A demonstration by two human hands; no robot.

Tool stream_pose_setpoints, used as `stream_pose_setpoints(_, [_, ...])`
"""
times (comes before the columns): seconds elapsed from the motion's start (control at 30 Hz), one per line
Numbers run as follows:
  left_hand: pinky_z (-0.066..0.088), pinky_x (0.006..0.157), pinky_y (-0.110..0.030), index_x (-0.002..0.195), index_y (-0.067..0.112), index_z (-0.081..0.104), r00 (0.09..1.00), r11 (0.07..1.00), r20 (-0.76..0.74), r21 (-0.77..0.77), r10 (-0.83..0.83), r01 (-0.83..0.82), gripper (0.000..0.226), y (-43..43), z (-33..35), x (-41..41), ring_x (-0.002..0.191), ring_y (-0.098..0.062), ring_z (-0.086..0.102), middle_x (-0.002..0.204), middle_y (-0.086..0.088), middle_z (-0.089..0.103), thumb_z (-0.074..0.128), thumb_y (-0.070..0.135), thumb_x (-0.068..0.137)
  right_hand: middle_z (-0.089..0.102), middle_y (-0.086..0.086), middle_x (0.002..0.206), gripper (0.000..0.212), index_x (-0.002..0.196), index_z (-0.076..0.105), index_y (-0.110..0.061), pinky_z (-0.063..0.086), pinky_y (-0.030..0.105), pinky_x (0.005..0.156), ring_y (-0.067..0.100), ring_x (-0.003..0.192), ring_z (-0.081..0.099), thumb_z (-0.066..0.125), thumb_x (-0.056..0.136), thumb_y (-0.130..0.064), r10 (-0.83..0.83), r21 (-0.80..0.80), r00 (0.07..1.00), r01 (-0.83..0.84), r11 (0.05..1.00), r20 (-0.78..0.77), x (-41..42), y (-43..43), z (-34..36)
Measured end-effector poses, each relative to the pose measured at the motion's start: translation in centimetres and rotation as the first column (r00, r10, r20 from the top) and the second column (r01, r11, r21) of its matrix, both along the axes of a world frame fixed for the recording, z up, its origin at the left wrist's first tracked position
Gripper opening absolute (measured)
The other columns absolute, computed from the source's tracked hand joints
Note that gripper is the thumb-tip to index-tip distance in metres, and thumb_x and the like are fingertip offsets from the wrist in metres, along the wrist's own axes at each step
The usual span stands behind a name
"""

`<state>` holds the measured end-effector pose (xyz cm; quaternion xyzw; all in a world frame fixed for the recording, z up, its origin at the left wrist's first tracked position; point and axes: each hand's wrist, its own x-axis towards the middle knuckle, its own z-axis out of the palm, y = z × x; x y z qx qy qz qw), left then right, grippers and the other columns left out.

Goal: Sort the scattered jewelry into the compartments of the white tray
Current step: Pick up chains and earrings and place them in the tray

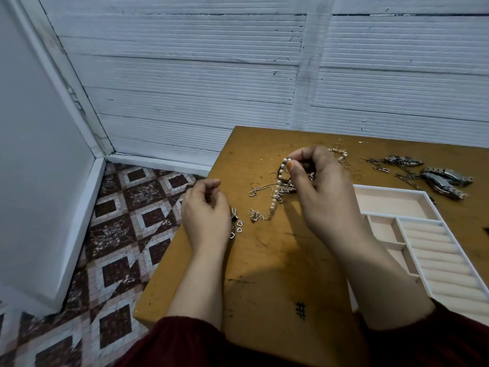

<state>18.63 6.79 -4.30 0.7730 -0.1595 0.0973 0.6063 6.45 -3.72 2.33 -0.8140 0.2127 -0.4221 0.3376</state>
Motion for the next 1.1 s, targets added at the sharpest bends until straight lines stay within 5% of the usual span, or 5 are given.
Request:
stream_pose_setpoints(0.2, [0.043,0.096,-0.043,0.085,0.035,0.064,0.999,0.992,0.003,0.122,-0.037,0.037,0.020,0.0,0.3,-0.1,0.106,-0.023,0.053,0.101,0.002,0.061,0.063,0.016,0.081,0.060,-0.009,0.088,0.005,0.096,0.057,-0.026,0.049,0.042,0.078,0.019,0.089,0.058,0.053,0.093,-0.027,-0.019,0.052,0.997,0.015,0.999,0.069,-0.1,-0.3,-0.2])
stream_pose_setpoints(0.43, [0.012,0.090,-0.025,0.068,0.037,0.064,0.978,0.922,0.073,0.354,-0.197,0.160,0.013,0.0,0.6,-1.1,0.110,-0.008,0.027,0.105,0.017,0.051,0.072,0.027,0.073,0.061,-0.007,0.090,0.009,0.097,0.058,-0.025,0.049,0.044,0.079,0.019,0.090,0.057,0.052,0.091,-0.027,-0.048,0.065,0.995,0.042,0.997,0.091,-0.5,-0.6,-0.8])
stream_pose_setpoints(0.63, [0.006,0.109,-0.042,0.066,0.029,0.060,0.968,0.816,0.116,0.565,-0.224,0.121,0.014,0.1,0.2,-1.2,0.125,-0.016,0.021,0.113,0.016,0.044,0.070,0.038,0.061,0.061,-0.008,0.091,0.005,0.096,0.058,-0.026,0.050,0.045,0.080,0.018,0.092,0.057,0.053,0.094,-0.025,-0.060,0.076,0.996,0.055,0.996,0.063,-0.9,-0.8,-1.3])
stream_pose_setpoints(0.77, [-0.002,0.104,-0.035,0.063,0.028,0.060,0.965,0.803,0.127,0.585,-0.230,0.114,0.015,0.1,0.1,-1.2,0.130,-0.018,0.017,0.114,0.017,0.043,0.069,0.041,0.060,0.060,-0.010,0.090,0.006,0.095,0.057,-0.027,0.050,0.045,0.080,0.016,0.092,0.057,0.052,0.093,-0.028,-0.069,0.074,0.996,0.064,0.995,0.063,-1.0,-0.8,-1.4])
stream_pose_setpoints(1.1, [-0.002,0.112,-0.046,0.066,0.035,0.068,0.954,0.795,0.151,0.594,-0.259,0.121,0.010,0.0,0.0,-1.2,0.137,-0.016,0.011,0.135,0.015,0.043,0.072,0.042,0.060,0.061,-0.007,0.092,0.005,0.096,0.057,-0.026,0.050,0.045,0.081,0.017,0.093,0.057,0.054,0.094,-0.024,-0.075,0.098,0.996,0.070,0.993,0.040,-1.3,-0.8,-1.6])
